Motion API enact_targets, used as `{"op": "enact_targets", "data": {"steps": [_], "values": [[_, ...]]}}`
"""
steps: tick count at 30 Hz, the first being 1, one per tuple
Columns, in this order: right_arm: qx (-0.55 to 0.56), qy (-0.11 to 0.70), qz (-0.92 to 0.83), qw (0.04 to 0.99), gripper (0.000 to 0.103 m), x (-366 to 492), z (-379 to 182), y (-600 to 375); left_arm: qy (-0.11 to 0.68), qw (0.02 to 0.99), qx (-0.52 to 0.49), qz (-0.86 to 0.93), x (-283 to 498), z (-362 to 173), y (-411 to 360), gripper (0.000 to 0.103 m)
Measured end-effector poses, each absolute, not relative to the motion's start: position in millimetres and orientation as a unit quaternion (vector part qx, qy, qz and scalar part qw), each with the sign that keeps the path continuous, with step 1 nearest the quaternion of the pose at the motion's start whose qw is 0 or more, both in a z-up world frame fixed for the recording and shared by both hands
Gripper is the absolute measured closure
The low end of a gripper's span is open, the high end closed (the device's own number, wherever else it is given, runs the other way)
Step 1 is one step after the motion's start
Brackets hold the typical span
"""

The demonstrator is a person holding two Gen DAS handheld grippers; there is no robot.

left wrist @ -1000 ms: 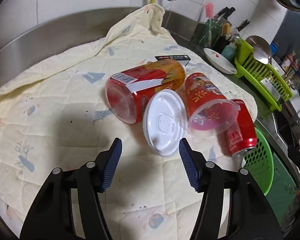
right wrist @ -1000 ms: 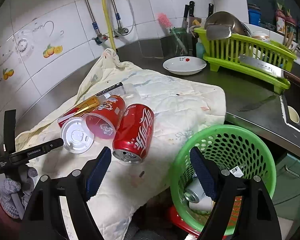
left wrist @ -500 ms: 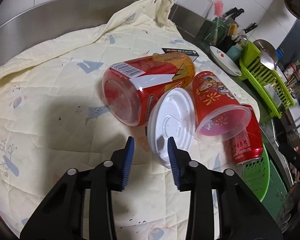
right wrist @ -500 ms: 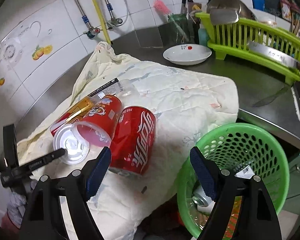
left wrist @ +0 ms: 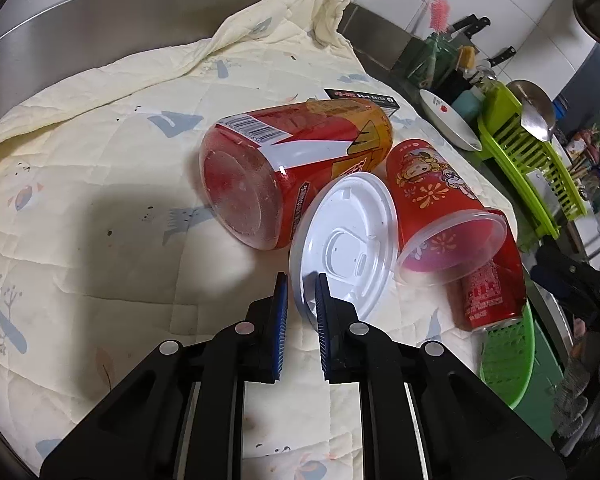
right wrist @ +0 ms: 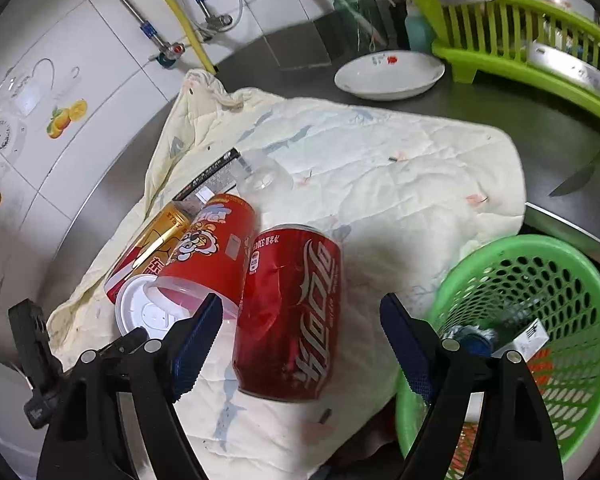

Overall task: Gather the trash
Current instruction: 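Grasp the white plastic lid with the left gripper while the right gripper grasps the red Coca-Cola can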

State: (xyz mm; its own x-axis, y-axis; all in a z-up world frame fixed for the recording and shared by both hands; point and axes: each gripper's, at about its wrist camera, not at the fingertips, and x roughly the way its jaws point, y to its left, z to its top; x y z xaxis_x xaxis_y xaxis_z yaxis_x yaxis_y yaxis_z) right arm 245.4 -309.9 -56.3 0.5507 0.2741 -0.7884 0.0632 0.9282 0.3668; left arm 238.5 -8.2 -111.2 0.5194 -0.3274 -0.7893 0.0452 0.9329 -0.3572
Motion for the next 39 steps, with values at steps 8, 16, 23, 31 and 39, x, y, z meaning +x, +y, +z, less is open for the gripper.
{"op": "enact_targets", "data": {"steps": [8, 16, 23, 31, 39], "values": [[0.193, 0.496, 0.066, 0.844, 0.025, 262.8, -78.1, -304.5, 0.479, 0.856, -0.154, -0.118, 241.4, -111.8, -6.8, 0.090], [0.211, 0.516, 0.072, 0.827, 0.025, 274.2, -98.8, -302.3, 0.478, 0.856, -0.156, -0.121, 243.6, -112.1, -8.4, 0.090], [0.225, 0.521, 0.086, 0.819, 0.029, 277.2, -107.5, -301.3, 0.475, 0.858, -0.154, -0.121, 244.5, -111.5, -8.6, 0.090], [0.227, 0.511, 0.094, 0.824, 0.037, 268.4, -99.3, -299.7, 0.468, 0.862, -0.149, -0.127, 237.1, -105.6, -6.0, 0.094], [0.227, 0.491, 0.095, 0.836, 0.037, 242.5, -82.5, -306.3, 0.461, 0.865, -0.144, -0.139, 217.0, -93.9, -1.2, 0.095]]}}
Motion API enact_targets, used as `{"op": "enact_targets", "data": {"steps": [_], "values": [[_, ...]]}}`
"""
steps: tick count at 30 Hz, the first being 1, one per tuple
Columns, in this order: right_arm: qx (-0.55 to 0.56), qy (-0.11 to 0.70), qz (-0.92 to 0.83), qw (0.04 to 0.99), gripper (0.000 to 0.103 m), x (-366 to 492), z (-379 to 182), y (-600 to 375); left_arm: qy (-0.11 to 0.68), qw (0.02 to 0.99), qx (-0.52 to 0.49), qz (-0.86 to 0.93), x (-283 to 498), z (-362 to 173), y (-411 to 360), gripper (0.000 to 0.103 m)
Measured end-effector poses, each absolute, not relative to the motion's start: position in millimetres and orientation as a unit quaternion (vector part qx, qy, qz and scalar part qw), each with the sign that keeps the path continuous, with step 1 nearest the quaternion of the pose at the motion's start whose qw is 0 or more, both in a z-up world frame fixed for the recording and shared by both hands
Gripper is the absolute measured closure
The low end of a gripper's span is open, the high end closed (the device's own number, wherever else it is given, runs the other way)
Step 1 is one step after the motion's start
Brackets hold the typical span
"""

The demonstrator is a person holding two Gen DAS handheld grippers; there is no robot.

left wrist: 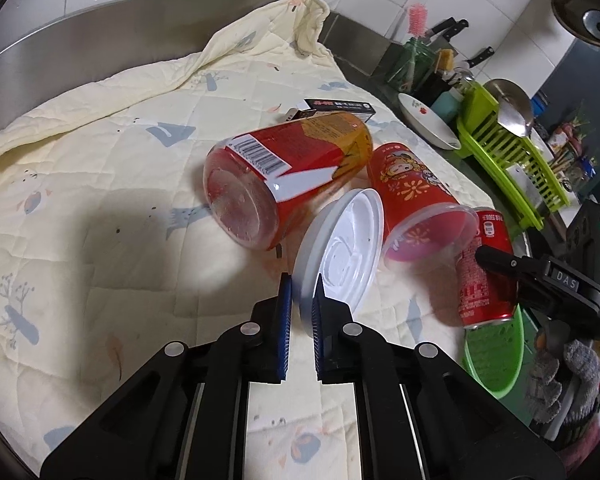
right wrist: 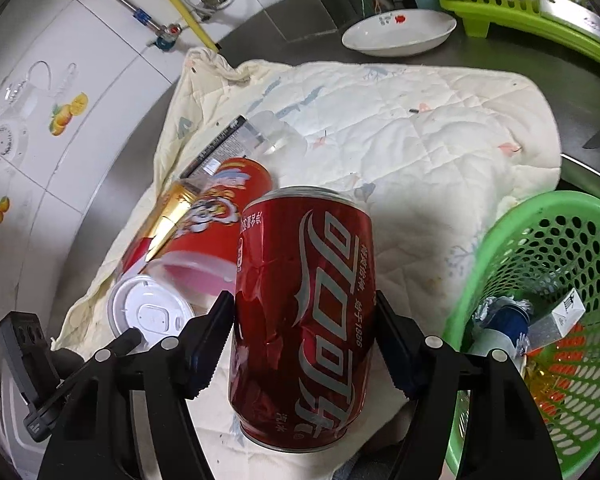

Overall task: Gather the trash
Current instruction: 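Grasp the white plastic lid with the left gripper while the right gripper grasps the red Coca-Cola can, then drop the Coca-Cola can into the basket with the right gripper while the left gripper carries the lid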

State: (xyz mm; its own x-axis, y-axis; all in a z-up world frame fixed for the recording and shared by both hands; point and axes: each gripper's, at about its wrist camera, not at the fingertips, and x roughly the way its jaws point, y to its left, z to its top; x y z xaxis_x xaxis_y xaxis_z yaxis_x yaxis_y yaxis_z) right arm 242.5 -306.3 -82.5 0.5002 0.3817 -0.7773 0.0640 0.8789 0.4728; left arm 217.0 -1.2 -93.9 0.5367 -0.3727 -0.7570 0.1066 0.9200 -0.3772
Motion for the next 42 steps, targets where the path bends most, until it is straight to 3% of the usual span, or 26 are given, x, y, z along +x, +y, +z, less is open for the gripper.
{"op": "enact_targets", "data": {"steps": [15, 28, 42], "values": [[0.185, 0.458, 0.016, 0.870, 0.037, 182.6, -55.1, -372.6, 0.427, 0.875, -0.132, -0.185, 169.1, -55.1, -12.0, 0.095], [0.134, 0.477, -0.110, 0.861, 0.037, 147.6, -107.6, -458.3, 0.425, 0.865, -0.107, -0.244, 163.4, -41.8, -80.4, 0.095], [0.137, 0.485, -0.142, 0.852, 0.036, 139.8, -140.0, -484.0, 0.444, 0.851, -0.076, -0.269, 160.0, -50.2, -128.2, 0.095]]}}
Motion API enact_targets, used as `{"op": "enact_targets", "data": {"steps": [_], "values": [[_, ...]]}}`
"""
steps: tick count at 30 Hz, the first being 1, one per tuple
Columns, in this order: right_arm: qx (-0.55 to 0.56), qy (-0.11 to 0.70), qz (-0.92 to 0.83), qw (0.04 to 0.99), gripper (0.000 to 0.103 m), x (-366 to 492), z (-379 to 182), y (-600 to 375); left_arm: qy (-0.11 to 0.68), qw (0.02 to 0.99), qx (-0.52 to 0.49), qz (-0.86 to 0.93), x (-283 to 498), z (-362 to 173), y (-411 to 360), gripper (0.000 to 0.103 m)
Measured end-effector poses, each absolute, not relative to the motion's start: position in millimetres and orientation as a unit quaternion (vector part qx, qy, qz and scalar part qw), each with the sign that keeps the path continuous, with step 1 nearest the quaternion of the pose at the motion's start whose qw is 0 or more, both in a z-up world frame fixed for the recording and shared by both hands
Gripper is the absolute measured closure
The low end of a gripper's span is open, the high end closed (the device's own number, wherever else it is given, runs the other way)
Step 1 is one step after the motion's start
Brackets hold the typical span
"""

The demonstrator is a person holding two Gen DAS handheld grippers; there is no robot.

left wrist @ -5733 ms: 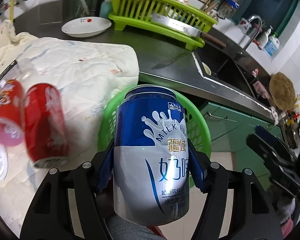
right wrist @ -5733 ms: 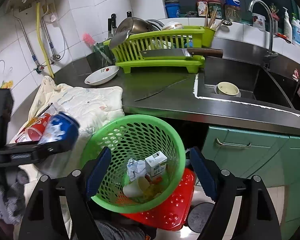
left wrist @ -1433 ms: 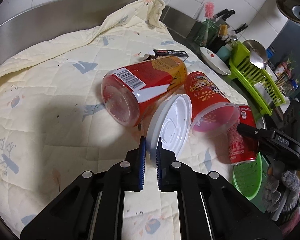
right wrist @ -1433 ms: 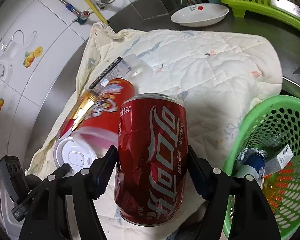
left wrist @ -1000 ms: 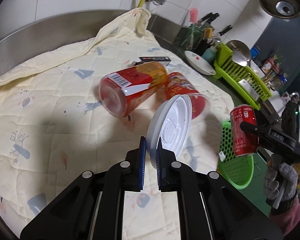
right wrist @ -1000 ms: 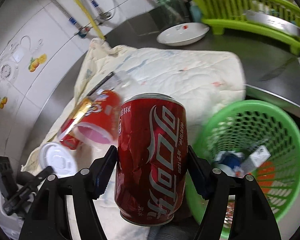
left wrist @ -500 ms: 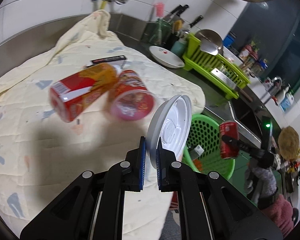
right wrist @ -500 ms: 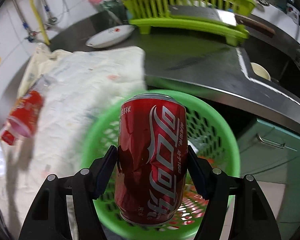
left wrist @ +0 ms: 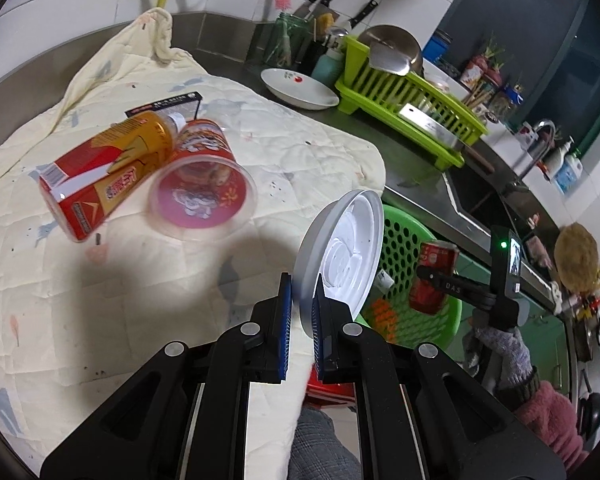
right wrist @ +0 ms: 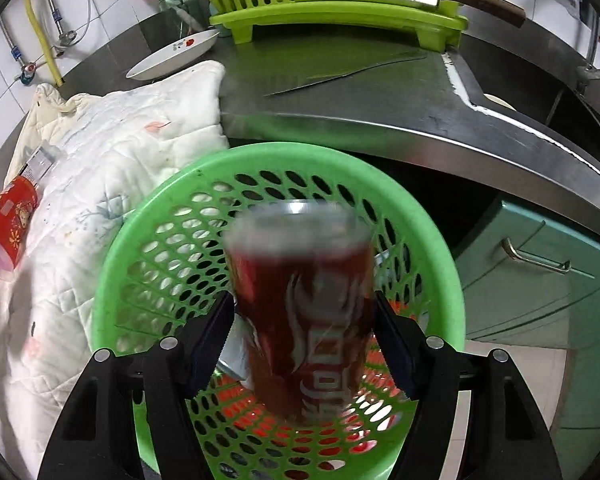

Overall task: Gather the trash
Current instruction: 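Drop the Coca-Cola can into the basket with the right gripper while the left gripper carries the lid, then lower the white lid into the basket and open the left gripper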

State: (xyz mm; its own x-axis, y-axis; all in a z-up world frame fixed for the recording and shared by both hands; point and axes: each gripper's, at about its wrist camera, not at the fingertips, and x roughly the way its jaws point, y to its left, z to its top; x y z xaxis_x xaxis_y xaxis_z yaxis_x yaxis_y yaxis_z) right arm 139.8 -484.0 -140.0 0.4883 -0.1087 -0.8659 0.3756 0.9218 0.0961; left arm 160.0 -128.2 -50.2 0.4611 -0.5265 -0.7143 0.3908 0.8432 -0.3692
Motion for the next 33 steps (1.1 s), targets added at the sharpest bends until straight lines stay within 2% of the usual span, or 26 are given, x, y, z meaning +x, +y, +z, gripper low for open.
{"op": "enact_targets", "data": {"steps": [2, 18, 33], "values": [[0.139, 0.484, -0.144, 0.852, 0.031, 138.1, -139.8, -487.0, 0.446, 0.850, -0.073, -0.272, 158.8, -51.6, -132.2, 0.095], [0.132, 0.439, -0.125, 0.880, 0.029, 87.5, -93.8, -476.7, 0.455, 0.833, -0.049, -0.310, 151.9, -55.7, -181.8, 0.095], [0.139, 0.407, -0.105, 0.897, 0.027, 50.3, -70.2, -472.5, 0.491, 0.807, 0.001, -0.327, 161.5, -93.7, -266.8, 0.094]]}}
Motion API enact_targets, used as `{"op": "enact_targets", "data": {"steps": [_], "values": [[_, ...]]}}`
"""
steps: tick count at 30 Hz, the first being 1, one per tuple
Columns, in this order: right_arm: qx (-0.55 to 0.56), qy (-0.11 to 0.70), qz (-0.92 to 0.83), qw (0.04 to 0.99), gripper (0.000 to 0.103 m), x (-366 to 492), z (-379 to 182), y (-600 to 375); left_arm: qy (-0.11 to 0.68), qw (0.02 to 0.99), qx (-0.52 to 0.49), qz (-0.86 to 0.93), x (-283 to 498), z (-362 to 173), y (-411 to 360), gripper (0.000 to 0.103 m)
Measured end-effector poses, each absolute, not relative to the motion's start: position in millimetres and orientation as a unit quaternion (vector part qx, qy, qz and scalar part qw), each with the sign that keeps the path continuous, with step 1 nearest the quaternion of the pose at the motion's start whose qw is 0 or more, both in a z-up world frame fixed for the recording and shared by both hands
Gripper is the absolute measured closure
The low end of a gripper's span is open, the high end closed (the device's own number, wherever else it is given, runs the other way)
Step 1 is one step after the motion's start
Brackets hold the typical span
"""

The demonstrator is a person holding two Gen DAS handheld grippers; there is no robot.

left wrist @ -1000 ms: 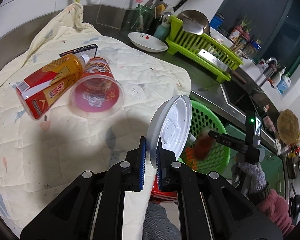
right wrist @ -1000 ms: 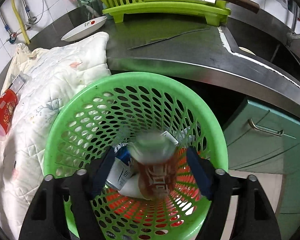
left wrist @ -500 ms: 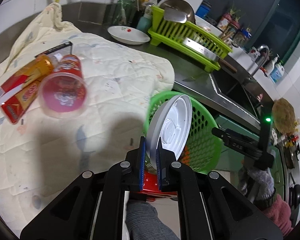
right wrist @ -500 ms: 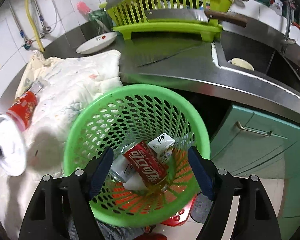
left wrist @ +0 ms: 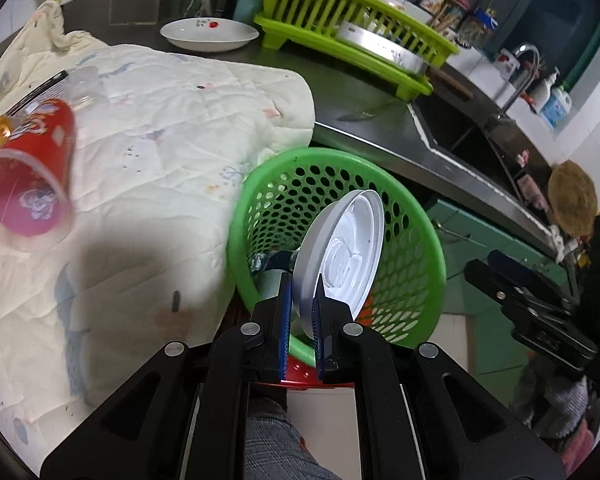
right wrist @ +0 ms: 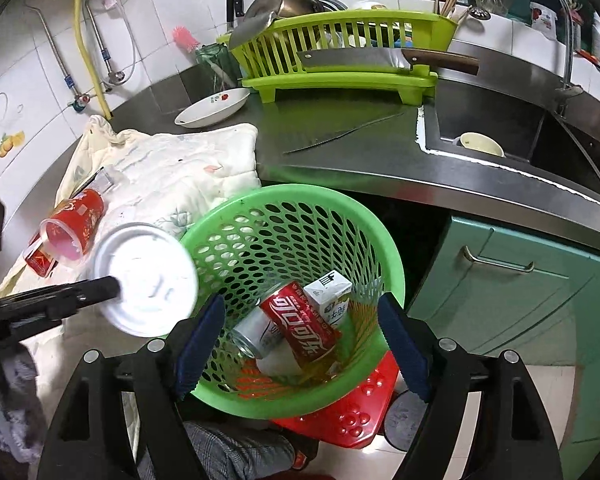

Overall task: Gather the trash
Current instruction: 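Lower the white lid into the basket and open the left gripper, then move both grippers back over the remaining trash on the cloth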

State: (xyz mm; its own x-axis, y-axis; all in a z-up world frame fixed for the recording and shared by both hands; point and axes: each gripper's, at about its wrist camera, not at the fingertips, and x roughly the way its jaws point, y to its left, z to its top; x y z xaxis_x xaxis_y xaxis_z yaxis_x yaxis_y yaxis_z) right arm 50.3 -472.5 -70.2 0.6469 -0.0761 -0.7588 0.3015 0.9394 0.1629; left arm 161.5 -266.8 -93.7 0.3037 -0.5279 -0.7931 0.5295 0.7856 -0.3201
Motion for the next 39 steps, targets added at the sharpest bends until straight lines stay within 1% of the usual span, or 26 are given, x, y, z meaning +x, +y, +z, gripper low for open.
{"op": "enact_targets", "data": {"steps": [11, 13, 14, 19, 29, 39], "values": [[0.150, 0.402, -0.098, 0.898, 0.027, 44.6, -69.9, -468.8, 0.507, 0.793, 0.000, -0.338, 165.6, -111.2, -288.4, 0.091], [0.150, 0.403, -0.096, 0.898, 0.027, 44.2, -69.9, -467.0, 0.510, 0.791, -0.004, -0.339, 165.8, -113.3, -288.5, 0.086], [0.149, 0.402, -0.096, 0.898, 0.027, 43.9, -69.9, -466.6, 0.509, 0.790, -0.010, -0.341, 165.7, -113.6, -287.5, 0.082], [0.146, 0.400, -0.094, 0.900, 0.027, 42.5, -67.2, -461.9, 0.506, 0.791, -0.015, -0.342, 165.6, -111.9, -281.6, 0.081], [0.133, 0.397, -0.075, 0.905, 0.027, 50.1, -55.4, -440.8, 0.473, 0.817, -0.015, -0.330, 155.8, -83.7, -242.7, 0.081], [0.109, 0.402, -0.025, 0.909, 0.027, 86.3, -40.2, -391.0, 0.440, 0.851, -0.023, -0.286, 166.3, -48.4, -167.4, 0.081]]}}
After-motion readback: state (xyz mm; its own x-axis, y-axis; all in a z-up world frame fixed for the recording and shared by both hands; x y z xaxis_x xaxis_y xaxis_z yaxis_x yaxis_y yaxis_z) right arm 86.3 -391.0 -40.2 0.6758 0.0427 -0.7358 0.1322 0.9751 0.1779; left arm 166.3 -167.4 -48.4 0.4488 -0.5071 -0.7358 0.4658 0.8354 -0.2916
